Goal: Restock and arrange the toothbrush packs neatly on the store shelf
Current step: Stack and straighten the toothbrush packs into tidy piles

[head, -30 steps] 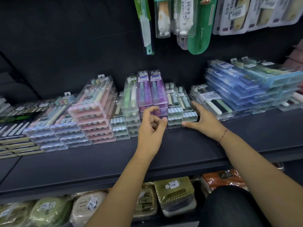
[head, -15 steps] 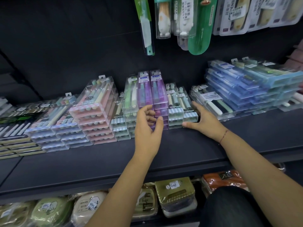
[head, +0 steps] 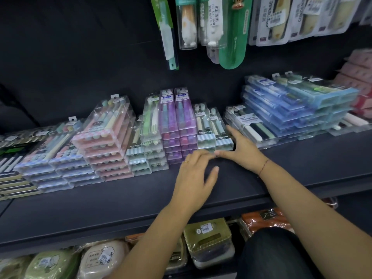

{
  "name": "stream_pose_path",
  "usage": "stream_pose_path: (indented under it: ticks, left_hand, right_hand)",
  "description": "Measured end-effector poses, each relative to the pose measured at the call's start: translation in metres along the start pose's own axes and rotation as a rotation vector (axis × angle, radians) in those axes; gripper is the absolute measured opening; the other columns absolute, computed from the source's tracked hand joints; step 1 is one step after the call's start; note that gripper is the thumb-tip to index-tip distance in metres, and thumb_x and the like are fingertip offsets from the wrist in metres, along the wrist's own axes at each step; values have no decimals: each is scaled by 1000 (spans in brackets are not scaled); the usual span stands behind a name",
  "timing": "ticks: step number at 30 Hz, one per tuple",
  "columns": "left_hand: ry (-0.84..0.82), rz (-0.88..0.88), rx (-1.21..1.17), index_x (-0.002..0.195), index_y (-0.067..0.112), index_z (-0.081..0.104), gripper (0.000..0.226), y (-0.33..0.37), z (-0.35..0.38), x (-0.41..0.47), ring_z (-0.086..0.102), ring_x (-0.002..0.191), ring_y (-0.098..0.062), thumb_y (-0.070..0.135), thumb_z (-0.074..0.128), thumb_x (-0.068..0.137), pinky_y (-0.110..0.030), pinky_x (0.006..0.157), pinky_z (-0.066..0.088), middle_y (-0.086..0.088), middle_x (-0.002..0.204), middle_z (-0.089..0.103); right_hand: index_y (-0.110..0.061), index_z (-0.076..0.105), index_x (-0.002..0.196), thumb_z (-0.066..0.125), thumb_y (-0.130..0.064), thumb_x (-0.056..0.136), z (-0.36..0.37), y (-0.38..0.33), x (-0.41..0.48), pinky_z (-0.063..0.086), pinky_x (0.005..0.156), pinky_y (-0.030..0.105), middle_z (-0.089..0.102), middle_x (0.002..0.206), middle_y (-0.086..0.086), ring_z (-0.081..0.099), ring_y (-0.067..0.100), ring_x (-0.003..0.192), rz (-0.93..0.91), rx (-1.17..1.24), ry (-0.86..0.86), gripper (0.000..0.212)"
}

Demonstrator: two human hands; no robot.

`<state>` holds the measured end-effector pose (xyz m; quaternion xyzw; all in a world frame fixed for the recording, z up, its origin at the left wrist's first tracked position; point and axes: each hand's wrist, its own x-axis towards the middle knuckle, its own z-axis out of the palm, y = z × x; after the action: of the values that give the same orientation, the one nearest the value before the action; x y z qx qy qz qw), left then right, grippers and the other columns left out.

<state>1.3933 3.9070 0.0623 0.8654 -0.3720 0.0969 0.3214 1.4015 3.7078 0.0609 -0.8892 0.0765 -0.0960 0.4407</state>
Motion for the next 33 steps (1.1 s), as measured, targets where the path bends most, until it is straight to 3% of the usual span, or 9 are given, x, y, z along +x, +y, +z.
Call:
stream_pose_path:
  ticks: [8,12,17,21,24,30,33]
  left_hand:
    - [-178,-34,59,148,24,34,54,-1,10,2,30,135,-9,40,49,99,-27,113,23,10,147,34]
    - [-158,-9,99,148,23,33,55,-1,11,1,29,135,-10,40,49,99,-26,113,21,9,147,33]
    - [-128,0,120,149,22,33,56,-3,12,0,27,136,-9,40,49,99,-25,114,17,9,148,30]
    - [-139,-6,132,150,21,32,57,-3,13,1,25,138,-9,41,48,99,-26,115,16,10,150,28]
    - [-151,-13,134,150,20,31,58,-3,13,1,23,141,-10,42,48,99,-26,117,13,8,153,28]
    - [-152,-21,129,151,20,32,57,0,11,0,23,143,-12,40,49,99,-26,118,10,7,154,29]
    - [-144,-21,139,149,20,35,56,-1,11,0,26,141,-13,39,49,99,-28,118,12,6,152,32]
  right_hand:
    - [-20,18,156,76,-44,79,3,3,2,22,106,16,29,157,-4,29,8,141,-8,-28,-2,99]
    - [-18,14,155,74,-42,81,3,-3,3,21,107,16,27,154,-10,25,-1,134,-14,106,0,98]
    - [-26,22,155,73,-48,76,3,-8,10,25,115,26,28,157,-8,28,5,141,-65,149,-18,96]
    - [-38,36,147,69,-46,82,0,-8,14,12,114,25,15,162,4,9,11,149,-83,64,-86,73]
    - [-39,40,146,68,-41,87,-1,-8,16,11,109,23,9,163,4,6,14,149,-76,37,-109,65]
    - [-36,26,152,74,-41,81,-5,-15,14,11,111,23,6,163,0,5,9,149,-116,24,-71,86]
    - [-33,25,152,78,-38,78,-9,-22,18,15,120,32,13,162,-1,11,10,148,-158,34,-81,91]
